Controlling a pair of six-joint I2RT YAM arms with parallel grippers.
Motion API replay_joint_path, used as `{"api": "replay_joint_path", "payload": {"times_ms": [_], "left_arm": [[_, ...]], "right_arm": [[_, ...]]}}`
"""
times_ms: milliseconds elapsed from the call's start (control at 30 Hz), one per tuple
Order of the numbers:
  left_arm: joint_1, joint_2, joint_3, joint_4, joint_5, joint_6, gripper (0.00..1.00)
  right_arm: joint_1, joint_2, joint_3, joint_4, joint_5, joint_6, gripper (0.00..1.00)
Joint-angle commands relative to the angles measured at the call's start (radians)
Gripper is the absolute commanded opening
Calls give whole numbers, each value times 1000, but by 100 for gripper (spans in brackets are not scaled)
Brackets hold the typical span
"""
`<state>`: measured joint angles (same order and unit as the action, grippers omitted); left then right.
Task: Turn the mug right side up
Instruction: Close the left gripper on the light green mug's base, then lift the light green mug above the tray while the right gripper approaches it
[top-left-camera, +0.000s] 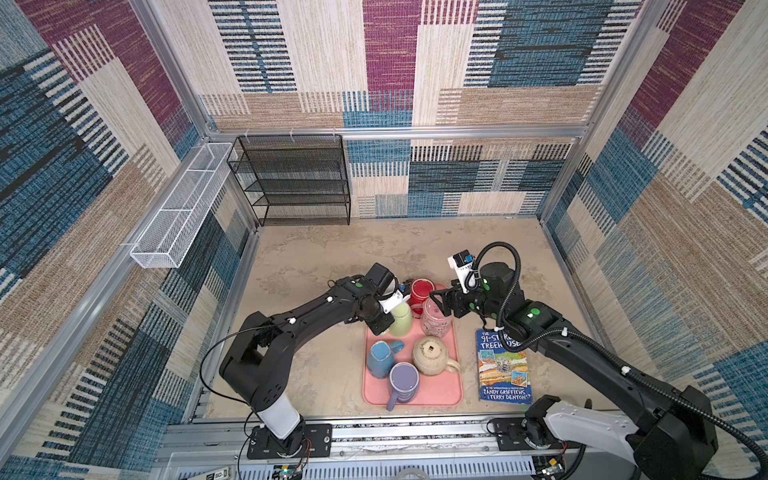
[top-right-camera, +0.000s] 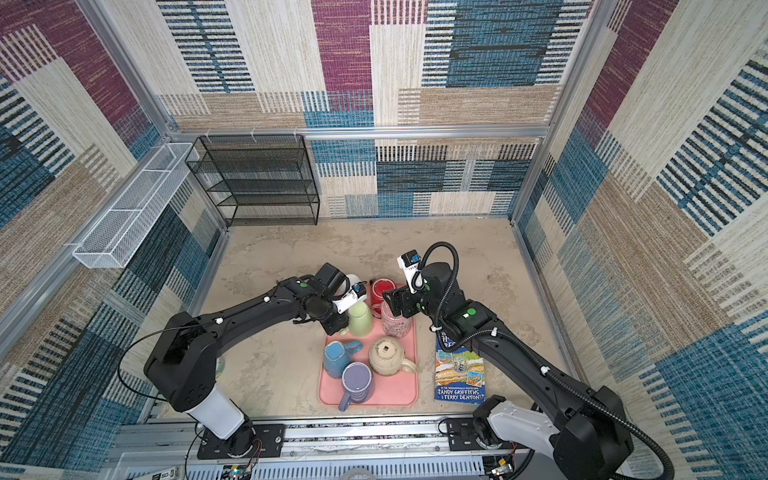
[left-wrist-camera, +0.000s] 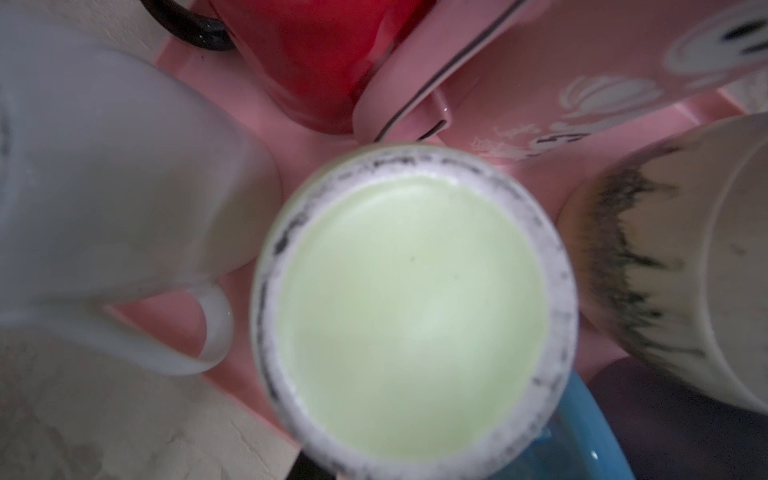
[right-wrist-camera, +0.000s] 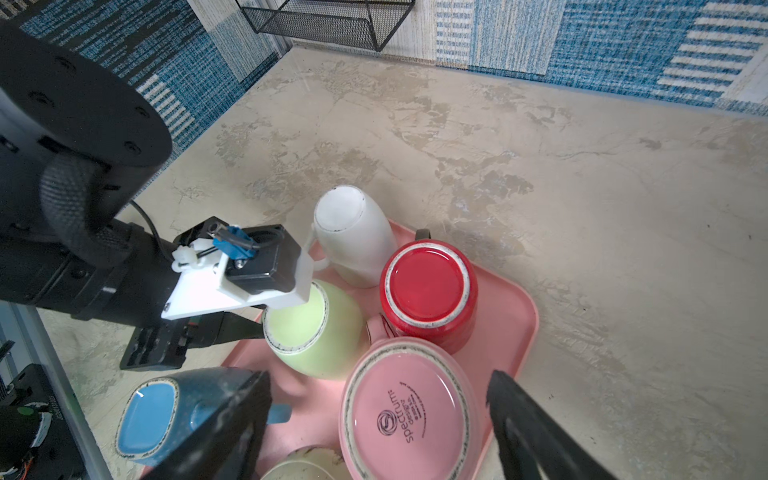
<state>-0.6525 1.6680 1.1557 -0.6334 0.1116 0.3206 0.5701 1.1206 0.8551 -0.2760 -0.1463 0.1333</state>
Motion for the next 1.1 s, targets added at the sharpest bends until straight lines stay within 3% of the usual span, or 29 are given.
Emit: {"api": "replay_joint_path", "payload": {"times_ms": [0,533,767,1067], "left_arm": [[1,8,8,1,7,23,26],[0,-5,-20,38,16,-9,0],[-13,-43,-45,100,-61,-69,0],[-13,-108,-24,76,7,-134,0]], "right_arm": [[3,2,1,18,4,4,84],[5,1,1,17,6,5,84],[4,0,-2,24,-4,8,84],[4,-47,-5,34,-29,10,84]]}}
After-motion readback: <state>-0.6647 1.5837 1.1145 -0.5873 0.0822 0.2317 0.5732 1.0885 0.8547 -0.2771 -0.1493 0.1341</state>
